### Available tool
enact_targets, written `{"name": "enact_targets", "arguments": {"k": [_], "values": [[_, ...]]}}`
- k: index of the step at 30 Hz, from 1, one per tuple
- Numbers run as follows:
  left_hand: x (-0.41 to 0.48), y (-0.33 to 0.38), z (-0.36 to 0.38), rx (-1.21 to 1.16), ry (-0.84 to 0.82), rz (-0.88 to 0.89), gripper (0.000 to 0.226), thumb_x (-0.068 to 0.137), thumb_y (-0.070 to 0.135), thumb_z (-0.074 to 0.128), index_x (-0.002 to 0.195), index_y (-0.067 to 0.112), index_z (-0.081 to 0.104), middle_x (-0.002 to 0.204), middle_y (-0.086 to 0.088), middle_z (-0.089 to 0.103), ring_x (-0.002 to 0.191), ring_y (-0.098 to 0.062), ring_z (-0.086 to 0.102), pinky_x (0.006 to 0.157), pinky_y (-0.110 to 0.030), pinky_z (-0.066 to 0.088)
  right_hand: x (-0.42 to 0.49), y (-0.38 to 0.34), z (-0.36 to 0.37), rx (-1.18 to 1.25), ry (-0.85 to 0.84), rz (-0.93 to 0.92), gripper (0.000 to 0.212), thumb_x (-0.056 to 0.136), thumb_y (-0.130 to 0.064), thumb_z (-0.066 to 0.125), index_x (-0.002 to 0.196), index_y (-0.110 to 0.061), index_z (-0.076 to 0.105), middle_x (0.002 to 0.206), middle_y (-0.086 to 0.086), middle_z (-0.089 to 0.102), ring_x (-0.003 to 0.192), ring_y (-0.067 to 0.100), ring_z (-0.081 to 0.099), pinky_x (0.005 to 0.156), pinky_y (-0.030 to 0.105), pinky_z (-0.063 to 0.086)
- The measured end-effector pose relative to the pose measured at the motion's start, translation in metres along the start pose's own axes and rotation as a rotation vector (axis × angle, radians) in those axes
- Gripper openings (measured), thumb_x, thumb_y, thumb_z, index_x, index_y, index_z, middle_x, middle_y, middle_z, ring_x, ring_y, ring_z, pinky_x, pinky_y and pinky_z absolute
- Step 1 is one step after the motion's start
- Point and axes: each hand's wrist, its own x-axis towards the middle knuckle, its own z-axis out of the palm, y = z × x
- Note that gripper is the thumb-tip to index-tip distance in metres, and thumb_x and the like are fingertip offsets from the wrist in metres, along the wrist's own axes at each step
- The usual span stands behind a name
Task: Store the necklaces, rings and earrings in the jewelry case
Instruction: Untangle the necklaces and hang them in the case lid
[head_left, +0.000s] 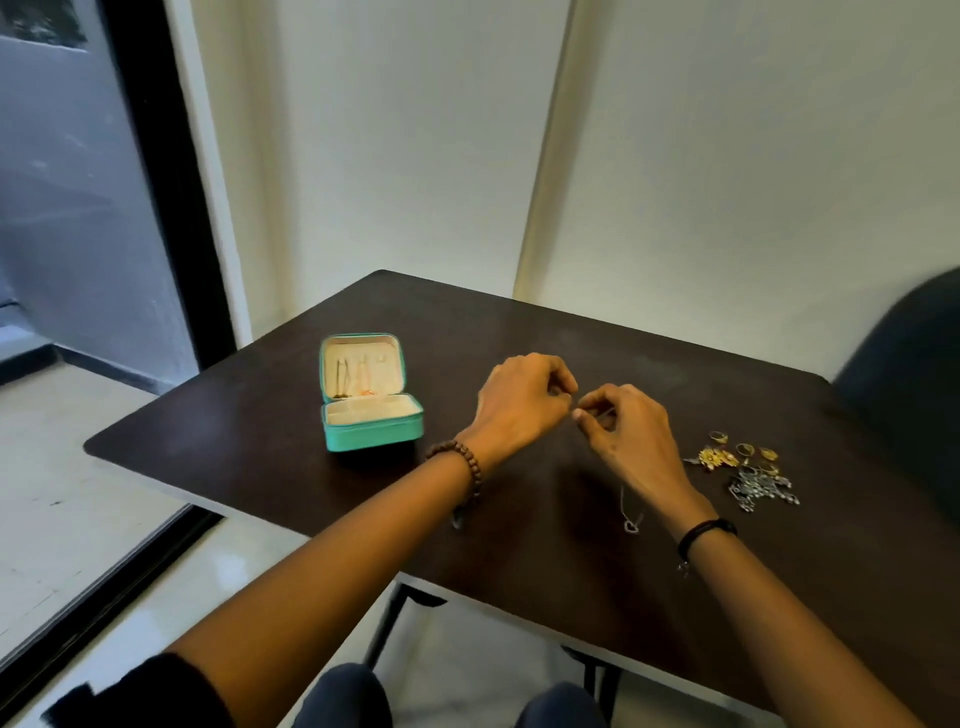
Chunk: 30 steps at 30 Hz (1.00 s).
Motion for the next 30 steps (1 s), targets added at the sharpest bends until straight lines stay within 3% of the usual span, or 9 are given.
{"name": "enact_targets", "arguments": {"k": [3, 7, 12, 16, 21, 23, 26, 30], "values": [[0.013, 0.008, 0.032, -0.008, -0.083, -0.036, 0.016, 0.086, 0.016, 0.066, 0.097, 0.025, 0.075, 0.097, 0.005, 0.074, 0.094, -0.014, 0.068, 0.084, -0.039, 0.058, 0.004, 0.03, -0.014, -0.113, -0.001, 0.074, 0.016, 0.09, -0.029, 0.071, 0.104, -0.02, 0.068, 0.105, 0.001, 0.062, 0.092, 0.02, 0.063, 0.078, 0.044, 0.057], [0.03, 0.017, 0.066, 0.047, -0.14, -0.09, 0.012, 0.089, 0.027, 0.069, 0.097, 0.021, 0.076, 0.102, 0.001, 0.073, 0.096, -0.018, 0.067, 0.085, -0.041, 0.058, 0.013, 0.058, -0.028, -0.258, -0.033, 0.185, 0.024, 0.092, -0.028, 0.07, 0.112, -0.015, 0.069, 0.113, 0.006, 0.063, 0.105, 0.025, 0.063, 0.083, 0.042, 0.055], [0.041, 0.028, 0.088, 0.203, -0.143, -0.127, 0.038, 0.083, 0.049, 0.071, 0.099, 0.015, 0.07, 0.094, -0.002, 0.07, 0.088, -0.021, 0.066, 0.075, -0.035, 0.055, 0.024, 0.069, -0.033, -0.302, -0.086, 0.276, 0.021, 0.095, -0.032, 0.068, 0.099, -0.013, 0.076, 0.099, 0.007, 0.072, 0.099, 0.027, 0.067, 0.076, 0.037, 0.053], [0.039, 0.034, 0.095, 0.289, -0.126, -0.128, 0.028, 0.085, 0.035, 0.073, 0.102, 0.014, 0.066, 0.102, -0.006, 0.069, 0.096, -0.027, 0.066, 0.077, -0.038, 0.051, 0.032, 0.071, -0.031, -0.278, -0.127, 0.352, 0.015, 0.09, -0.031, 0.074, 0.09, -0.016, 0.076, 0.097, 0.006, 0.073, 0.098, 0.029, 0.067, 0.081, 0.045, 0.056], [0.03, 0.044, 0.09, 0.367, -0.137, -0.047, 0.011, 0.093, 0.018, 0.061, 0.094, 0.014, 0.051, 0.106, -0.009, 0.065, 0.099, -0.03, 0.064, 0.073, -0.037, 0.042, 0.034, 0.063, -0.028, -0.346, -0.165, 0.362, 0.009, 0.092, -0.019, 0.062, 0.093, -0.01, 0.064, 0.102, 0.012, 0.067, 0.096, 0.036, 0.065, 0.079, 0.043, 0.054], [0.026, 0.044, 0.092, 0.398, -0.165, -0.007, 0.007, 0.096, 0.017, 0.057, 0.098, 0.013, 0.052, 0.108, -0.01, 0.064, 0.103, -0.029, 0.061, 0.075, -0.037, 0.042, 0.03, 0.058, -0.027, -0.381, -0.216, 0.33, 0.01, 0.092, -0.018, 0.059, 0.09, -0.008, 0.061, 0.099, 0.013, 0.066, 0.093, 0.035, 0.065, 0.074, 0.04, 0.052], [0.018, 0.044, 0.091, 0.431, -0.214, 0.031, 0.018, 0.1, 0.023, 0.051, 0.11, 0.008, 0.056, 0.117, -0.013, 0.061, 0.115, -0.029, 0.051, 0.081, -0.037, 0.043, 0.019, 0.051, -0.028, -0.426, -0.267, 0.261, 0.017, 0.094, -0.026, 0.059, 0.089, -0.01, 0.059, 0.099, 0.01, 0.067, 0.093, 0.032, 0.065, 0.074, 0.041, 0.054], [0.006, 0.043, 0.085, 0.37, -0.308, -0.015, 0.013, 0.098, 0.022, 0.052, 0.095, 0.01, 0.055, 0.114, -0.014, 0.059, 0.115, -0.028, 0.047, 0.086, -0.038, 0.046, 0.004, 0.042, -0.03, -0.455, -0.331, 0.192, 0.026, 0.097, -0.036, 0.056, 0.087, -0.012, 0.058, 0.091, 0.007, 0.063, 0.093, 0.031, 0.061, 0.073, 0.04, 0.05]]}}
